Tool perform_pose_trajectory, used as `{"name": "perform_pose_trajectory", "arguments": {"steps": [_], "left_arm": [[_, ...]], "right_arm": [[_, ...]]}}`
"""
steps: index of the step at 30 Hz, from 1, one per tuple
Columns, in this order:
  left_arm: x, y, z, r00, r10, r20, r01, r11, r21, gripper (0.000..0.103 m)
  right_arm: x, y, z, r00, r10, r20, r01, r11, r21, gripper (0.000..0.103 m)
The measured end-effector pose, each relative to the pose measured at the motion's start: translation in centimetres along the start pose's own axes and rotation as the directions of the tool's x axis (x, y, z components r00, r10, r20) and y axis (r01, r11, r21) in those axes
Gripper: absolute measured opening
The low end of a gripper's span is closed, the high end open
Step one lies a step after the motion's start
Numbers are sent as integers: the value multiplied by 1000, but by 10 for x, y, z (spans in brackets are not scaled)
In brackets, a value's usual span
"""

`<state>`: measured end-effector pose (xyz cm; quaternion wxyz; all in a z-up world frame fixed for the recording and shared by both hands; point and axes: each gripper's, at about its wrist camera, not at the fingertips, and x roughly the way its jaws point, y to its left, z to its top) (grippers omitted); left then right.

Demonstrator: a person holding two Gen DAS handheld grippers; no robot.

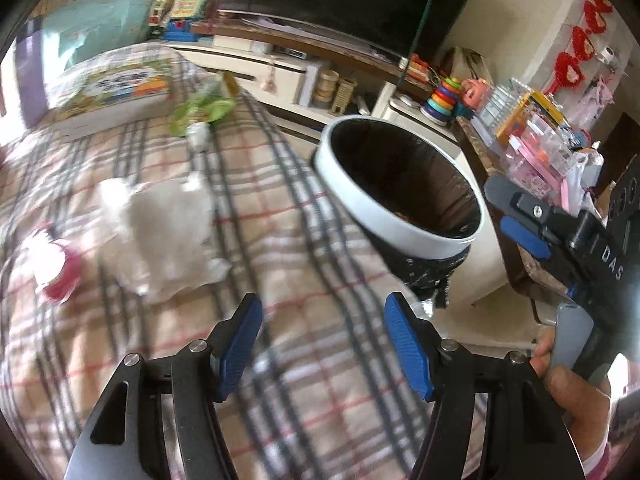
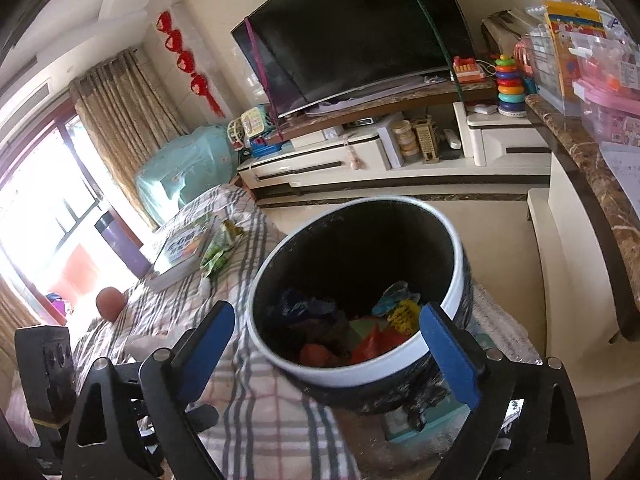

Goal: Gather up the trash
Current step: 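Move both open tools back over the pink candy pack and white tissue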

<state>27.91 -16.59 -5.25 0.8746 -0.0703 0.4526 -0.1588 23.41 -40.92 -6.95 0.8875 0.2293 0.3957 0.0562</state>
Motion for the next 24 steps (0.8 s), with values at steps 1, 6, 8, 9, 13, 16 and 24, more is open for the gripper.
{"name": "perform_pose_trajectory", "arguments": {"steps": [1,6,8,9,13,16,24], "left_arm": [[-6,4,-3,1000,11,7,-11,1000,-6,63],[-26,18,-20,998,45,31,-44,998,-46,64],[-32,25,-27,997,66,41,-64,996,-65,64],[-35,29,-30,996,73,42,-70,995,-76,64],[-42,41,-40,995,90,31,-86,990,-112,64],[-49,51,-48,994,111,26,-106,985,-135,65],[-65,78,-54,985,172,30,-162,963,-213,74]], "right_arm": [[-1,3,-4,1000,3,-2,-3,1000,-4,95],[0,18,-21,1000,-6,-14,5,999,-48,96],[1,24,-29,1000,4,-23,-5,998,-55,96],[1,27,-32,1000,8,-28,-10,998,-57,96],[-1,40,-44,999,18,-34,-20,996,-82,96],[2,50,-51,998,26,-51,-31,994,-101,96],[10,68,-68,993,69,-93,-80,989,-122,96]]}}
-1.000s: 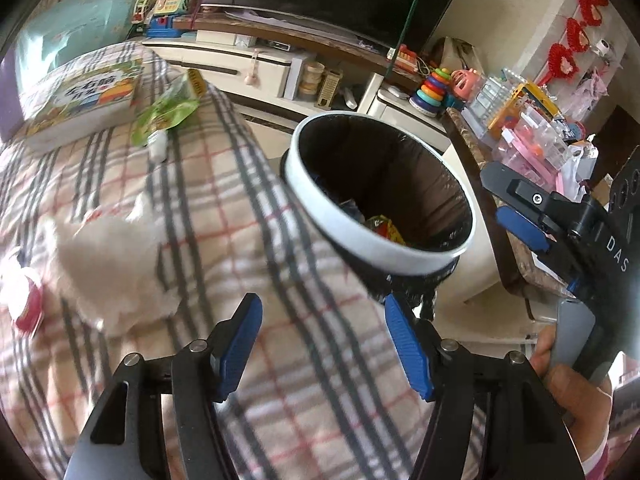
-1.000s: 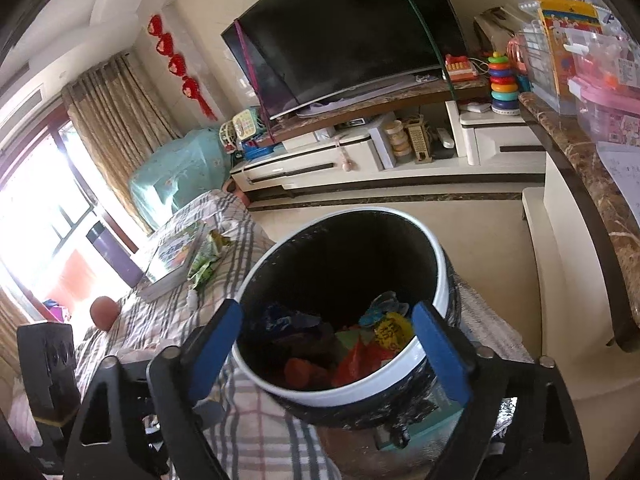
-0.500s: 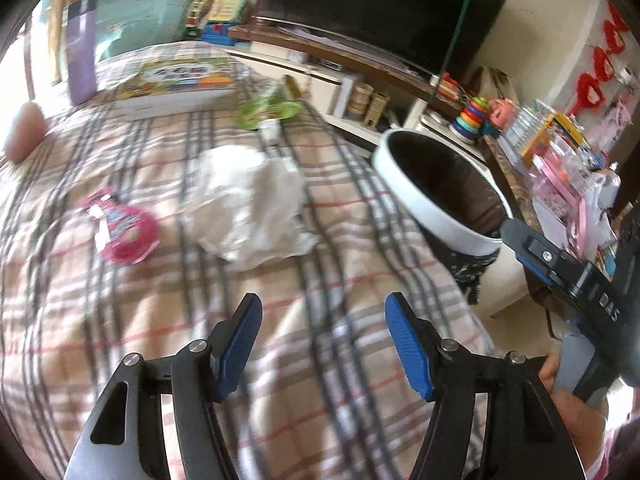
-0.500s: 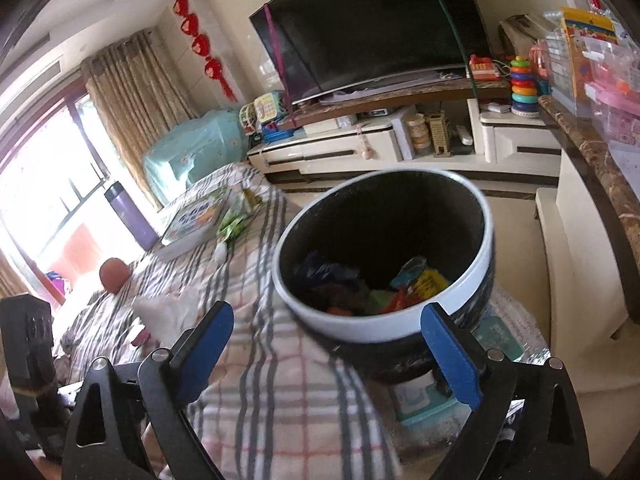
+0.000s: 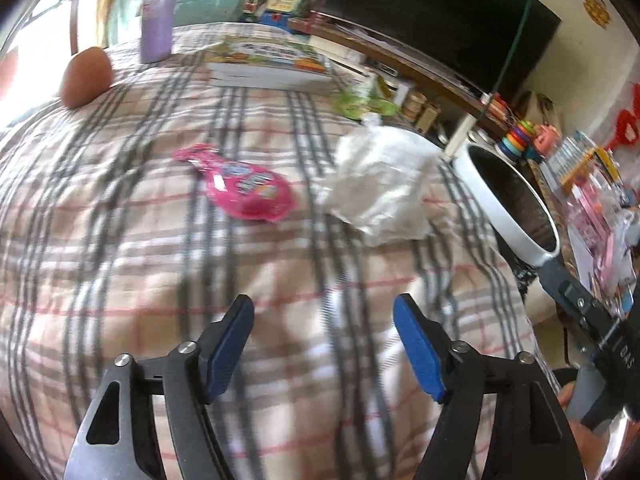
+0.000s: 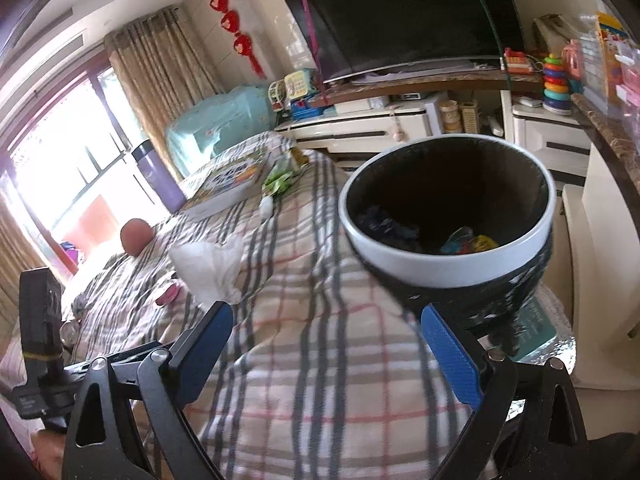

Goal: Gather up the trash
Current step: 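Move both open tools back over the pink candy pack and white tissue, then grasp the pink AD candy pack with the left tool while the right tool grasps the white tissue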

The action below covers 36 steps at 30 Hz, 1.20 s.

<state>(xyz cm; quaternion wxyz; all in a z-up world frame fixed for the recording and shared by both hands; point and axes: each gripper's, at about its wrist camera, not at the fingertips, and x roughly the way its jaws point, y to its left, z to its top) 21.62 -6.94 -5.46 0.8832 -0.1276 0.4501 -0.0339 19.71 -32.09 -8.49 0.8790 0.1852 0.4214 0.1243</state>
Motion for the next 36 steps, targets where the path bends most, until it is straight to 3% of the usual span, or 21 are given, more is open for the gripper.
{"name": "perform_pose_trajectory", "arguments": {"steps": [2,12,22,28,36], "left_arm": [[-3,5,2,1000,19,10,-19,1000,-22,78],[16,18,29,995,95,17,-93,994,-63,79],[39,35,47,988,151,30,-149,986,-74,79],[26,50,35,987,160,25,-159,986,-44,78],[11,66,33,993,118,11,-118,992,-48,79]], "right_arm": [[2,5,-2,1000,3,0,-3,1000,-7,97],[9,24,-5,999,33,11,-32,999,-36,99],[26,36,-6,997,50,-51,-52,998,-30,99],[39,48,-2,993,76,-87,-81,996,-50,99],[64,69,7,987,104,-118,-115,989,-89,99]]}}
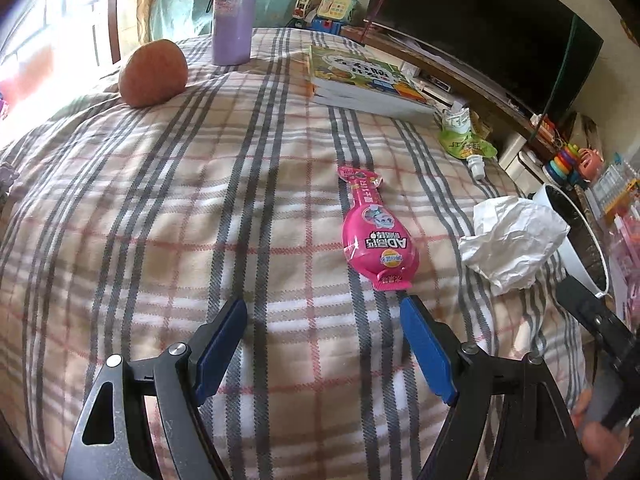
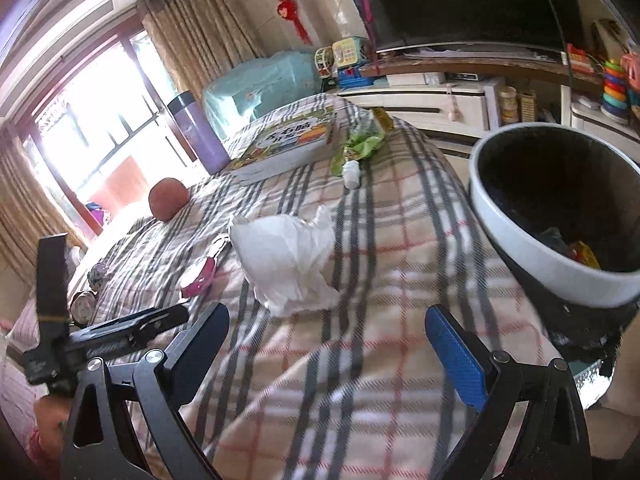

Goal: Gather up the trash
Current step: 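Grasp the pink AD candy pack with the left tool while the right tool grasps the white tissue, then lift the pink candy pack and white tissue and carry them toward the bin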

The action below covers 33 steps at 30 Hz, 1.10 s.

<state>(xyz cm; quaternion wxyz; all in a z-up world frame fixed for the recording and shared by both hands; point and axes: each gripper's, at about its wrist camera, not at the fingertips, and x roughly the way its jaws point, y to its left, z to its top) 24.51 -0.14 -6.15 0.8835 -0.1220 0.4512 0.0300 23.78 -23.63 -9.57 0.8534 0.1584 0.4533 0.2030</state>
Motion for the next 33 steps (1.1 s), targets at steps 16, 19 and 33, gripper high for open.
{"name": "perform_pose_trajectory", "arguments": {"steps": [16,19,33], "left_arm": [[34,-28,17,999,9,43,-12,996,84,77],[38,-35,14,998,23,58,-29,992,120,77],[36,-31,12,995,-81,60,69,982,173,47]], "right_arm": [[46,7,17,997,-14,-79,12,1000,-23,86],[47,8,16,996,-29,-79,27,999,-31,76],[34,13,13,997,-80,6,80,995,-55,37]]}}
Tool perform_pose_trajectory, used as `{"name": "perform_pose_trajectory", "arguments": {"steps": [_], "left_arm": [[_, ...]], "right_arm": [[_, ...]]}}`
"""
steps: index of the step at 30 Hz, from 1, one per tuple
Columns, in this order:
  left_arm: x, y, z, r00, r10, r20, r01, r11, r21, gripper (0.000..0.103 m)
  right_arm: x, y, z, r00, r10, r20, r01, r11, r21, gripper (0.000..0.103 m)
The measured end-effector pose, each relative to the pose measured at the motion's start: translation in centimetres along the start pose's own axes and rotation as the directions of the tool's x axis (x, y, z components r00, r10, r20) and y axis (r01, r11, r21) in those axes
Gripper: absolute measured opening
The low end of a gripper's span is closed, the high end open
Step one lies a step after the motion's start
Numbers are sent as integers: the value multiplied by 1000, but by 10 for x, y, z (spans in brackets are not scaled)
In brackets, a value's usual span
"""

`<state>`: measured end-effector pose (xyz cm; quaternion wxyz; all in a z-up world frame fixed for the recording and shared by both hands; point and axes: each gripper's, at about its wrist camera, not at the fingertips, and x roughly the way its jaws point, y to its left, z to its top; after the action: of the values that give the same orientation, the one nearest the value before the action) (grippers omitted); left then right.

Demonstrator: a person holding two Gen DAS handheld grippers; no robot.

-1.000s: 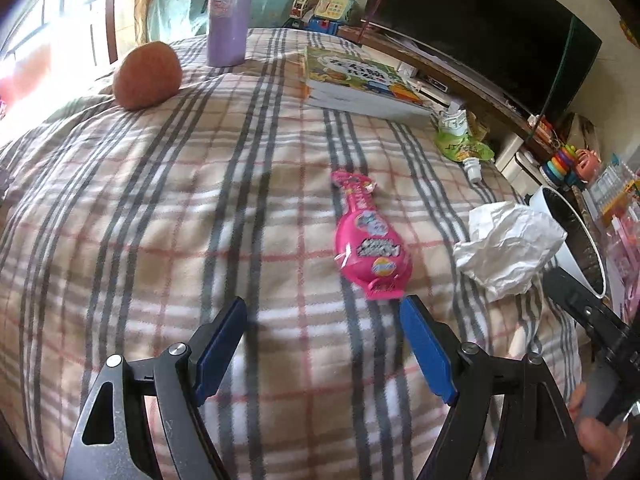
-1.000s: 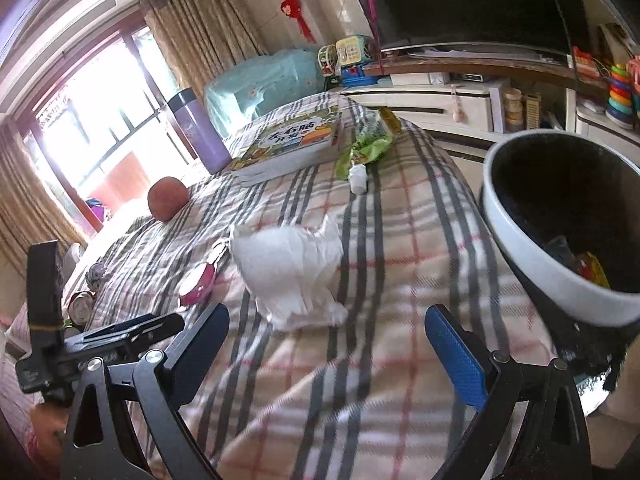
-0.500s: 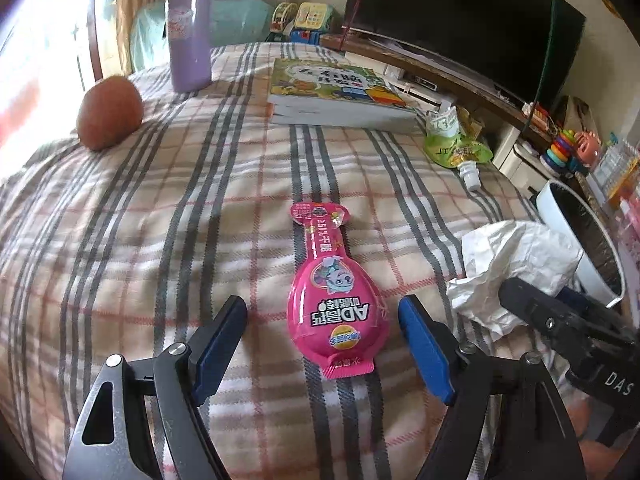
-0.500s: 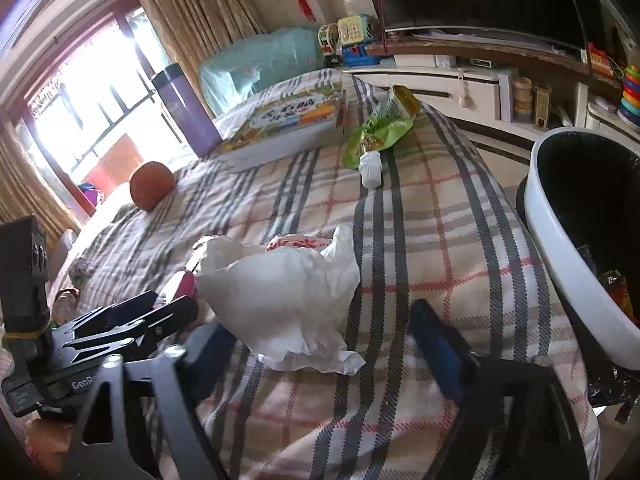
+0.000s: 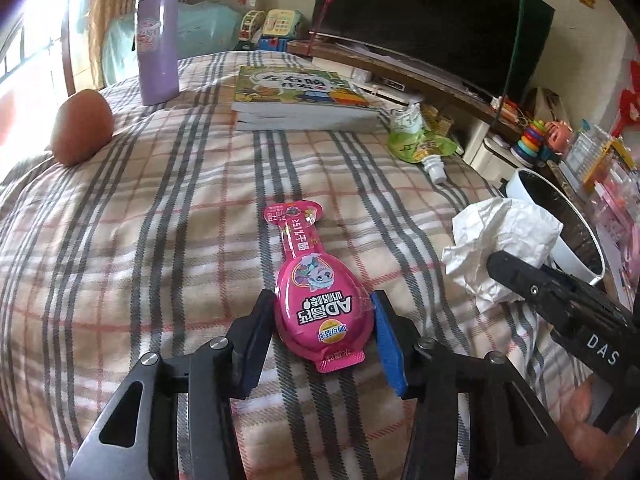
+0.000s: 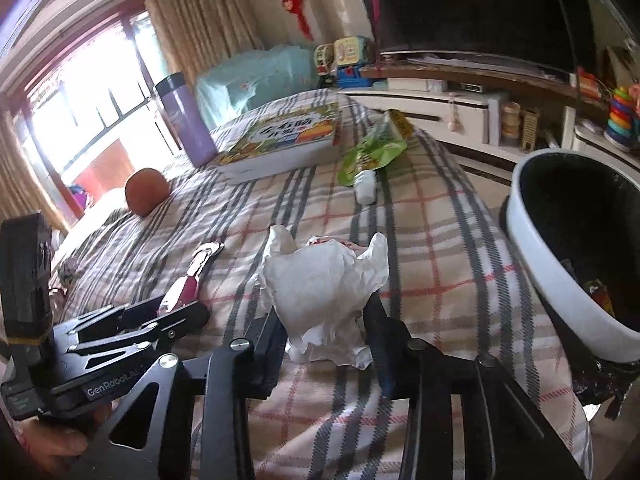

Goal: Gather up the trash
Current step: 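Lift the pink candy pack and white tissue and carry them toward the bin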

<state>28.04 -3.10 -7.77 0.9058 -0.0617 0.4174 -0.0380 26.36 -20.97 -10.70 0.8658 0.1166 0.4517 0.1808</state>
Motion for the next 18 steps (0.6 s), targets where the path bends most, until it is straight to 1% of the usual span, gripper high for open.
{"name": "perform_pose_trajectory", "arguments": {"steps": [6,13,18], "left_arm": [[-9,0,-4,1000,-22,7,22,1000,-11,46],[-28,5,-15,998,-66,9,67,995,-76,46],[-41,-4,-18,997,-77,22,78,995,-69,46]], "right_arm": [[-5,-1,-2,1000,-11,19,11,1000,14,35],[-15,-5,-9,999,33,21,-34,998,44,34],[-28,-10,-16,998,50,24,-52,996,76,34]]}}
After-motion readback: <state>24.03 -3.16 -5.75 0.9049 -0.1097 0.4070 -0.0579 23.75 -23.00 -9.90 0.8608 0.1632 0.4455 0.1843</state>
